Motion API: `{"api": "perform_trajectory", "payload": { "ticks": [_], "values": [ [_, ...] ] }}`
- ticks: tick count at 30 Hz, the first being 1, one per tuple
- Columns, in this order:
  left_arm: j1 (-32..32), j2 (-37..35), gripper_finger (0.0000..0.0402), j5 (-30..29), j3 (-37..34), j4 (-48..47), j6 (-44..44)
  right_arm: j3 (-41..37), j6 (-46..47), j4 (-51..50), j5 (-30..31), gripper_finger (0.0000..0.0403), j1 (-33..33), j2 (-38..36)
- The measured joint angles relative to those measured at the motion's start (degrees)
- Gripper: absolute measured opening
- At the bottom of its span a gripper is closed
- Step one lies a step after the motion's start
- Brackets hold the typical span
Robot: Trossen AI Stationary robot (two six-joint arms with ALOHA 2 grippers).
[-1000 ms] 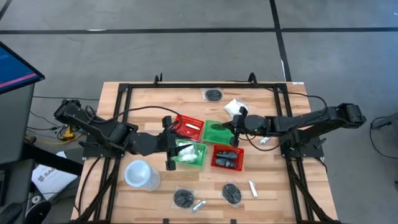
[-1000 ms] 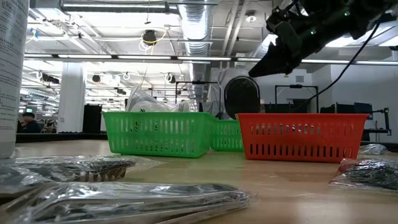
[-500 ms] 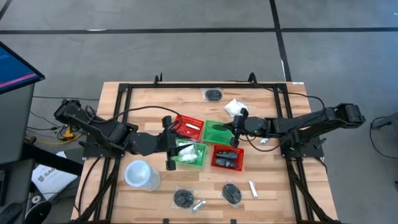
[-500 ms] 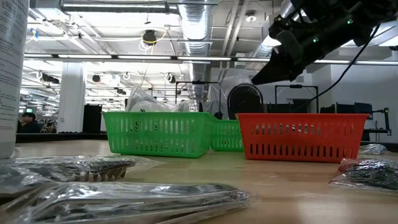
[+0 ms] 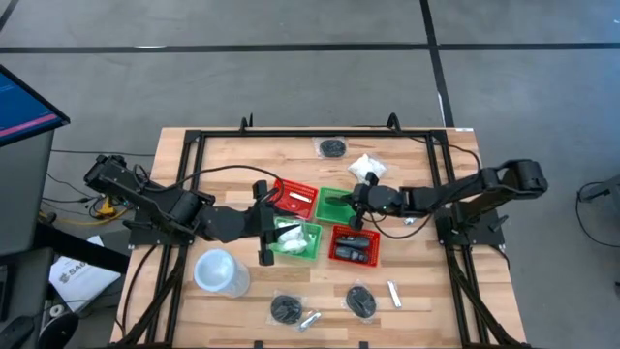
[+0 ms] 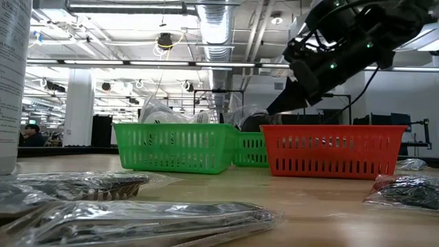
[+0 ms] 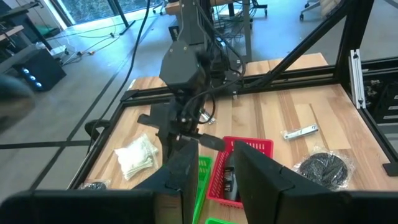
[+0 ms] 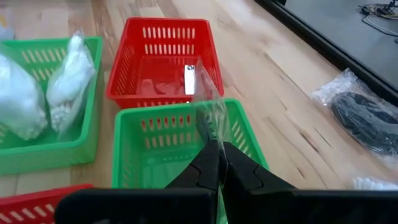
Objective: Pick & Place Travel size toiletries
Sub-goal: Put the black hairbrush into the top right green bin
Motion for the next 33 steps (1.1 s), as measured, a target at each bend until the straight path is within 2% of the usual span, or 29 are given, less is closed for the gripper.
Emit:
{"api": "perform_trajectory", "payload": {
  "ticks": [12,24,33],
  "values": [
    [0.00,0.00,0.0094,0.17,0.00,-0.02,0.00,0.03,-0.53,1.62,-1.68,0.0010,1.29,1.37],
    [0.00,0.00,0.0094,0.15,0.00,-0.02,-0.02,0.03,-3.37,4.28,-1.64,0.0118,2.26,0.95],
    [0.00,0.00,0.0094,-0.07,0.00,-0.04,-0.02,1.46,-7.05,4.24,-1.66,0.0180,5.55,-3.83]
  ]
}}
